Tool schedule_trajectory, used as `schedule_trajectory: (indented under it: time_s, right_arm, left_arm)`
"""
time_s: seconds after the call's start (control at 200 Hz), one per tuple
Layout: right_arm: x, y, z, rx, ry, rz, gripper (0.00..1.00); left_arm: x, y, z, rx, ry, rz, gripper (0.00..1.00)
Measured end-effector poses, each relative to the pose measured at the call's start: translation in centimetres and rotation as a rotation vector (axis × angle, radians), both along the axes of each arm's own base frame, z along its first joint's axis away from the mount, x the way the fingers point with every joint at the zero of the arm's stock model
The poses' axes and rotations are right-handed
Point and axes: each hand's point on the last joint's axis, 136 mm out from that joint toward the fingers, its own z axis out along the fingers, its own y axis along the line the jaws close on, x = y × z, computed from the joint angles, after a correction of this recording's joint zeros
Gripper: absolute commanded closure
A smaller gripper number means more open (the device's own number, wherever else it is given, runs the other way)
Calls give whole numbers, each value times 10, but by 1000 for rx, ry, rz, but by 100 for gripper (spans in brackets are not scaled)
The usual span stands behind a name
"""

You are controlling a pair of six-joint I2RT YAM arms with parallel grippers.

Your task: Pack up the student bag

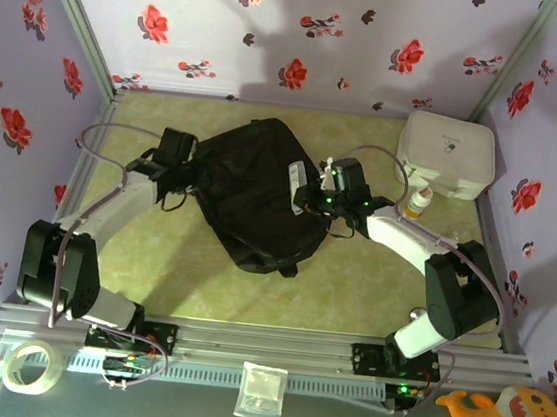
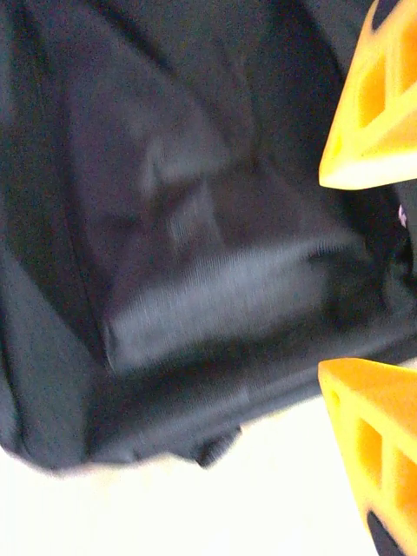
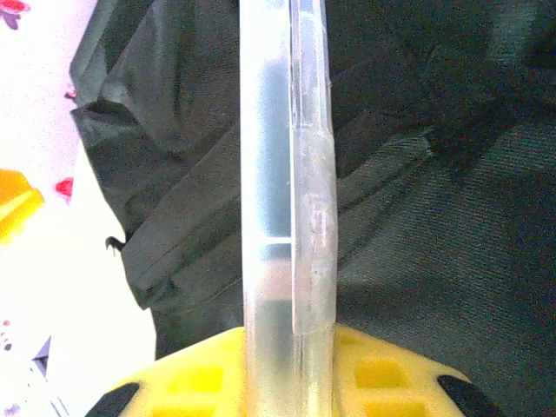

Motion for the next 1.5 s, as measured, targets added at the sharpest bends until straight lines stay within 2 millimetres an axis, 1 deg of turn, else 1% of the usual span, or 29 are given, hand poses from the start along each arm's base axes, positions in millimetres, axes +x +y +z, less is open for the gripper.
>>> schedule_trajectory:
  time_s: [0.08,0.14,0.18,0.24,0.28,0.4,0.525,0.675,0.73,0.77,0.855,0.99,1.035,1.19,1.29,1.36,1.42,1.5]
  right_arm:
    - [-2,4,3,17,0,15,83]
    - [-4,8,5,30,1,22,83]
    - [-5,10,6,37,1,27,83]
    - [-6,13,7,44,2,34,83]
    - [-7,14,8,48,2,35,83]
    - [-8,15,9,56,-3,42,83]
    - [-9,14,9,58,-5,42,83]
    - [-12,12,9,60,-4,39,83]
    - [-13,12,8,61,0,37,83]
    - [-14,12,8,62,4,35,83]
    - [-15,11,6,62,10,33,83]
    - [-15,11,6,62,10,33,83]
    - [-15,11,6,62,10,33,83]
    - [-17,15,8,73,9,50,83]
    - [-27,27,10,98,18,104,83]
    - [-40,39,6,111,42,161,83]
    - [-52,51,-3,114,74,210,83]
    - [-65,60,-14,109,112,254,83]
  left_arm:
    - [13,-25,18,52,-33,-87,49]
    - [24,-43,24,109,-45,-143,52]
    - [30,-55,23,148,-46,-178,52]
    - [38,-68,15,209,-32,-220,52]
    - [42,-75,6,253,-15,-250,53]
    - [50,-87,-21,369,45,-316,54]
    - [61,-90,-42,480,87,-356,56]
    - [72,-89,-54,588,103,-378,60]
    - [75,-88,-57,623,106,-383,63]
    - [76,-86,-58,643,108,-383,66]
    - [80,-85,-59,686,104,-388,76]
    - [84,-84,-61,739,101,-398,99]
    - [84,-83,-60,748,101,-399,100]
    - [83,-83,-57,749,103,-403,100]
    - [81,-85,-51,724,100,-408,100]
    - [78,-88,-39,688,88,-409,100]
    - [75,-89,-26,657,72,-407,100]
    - [72,-89,-8,612,49,-392,100]
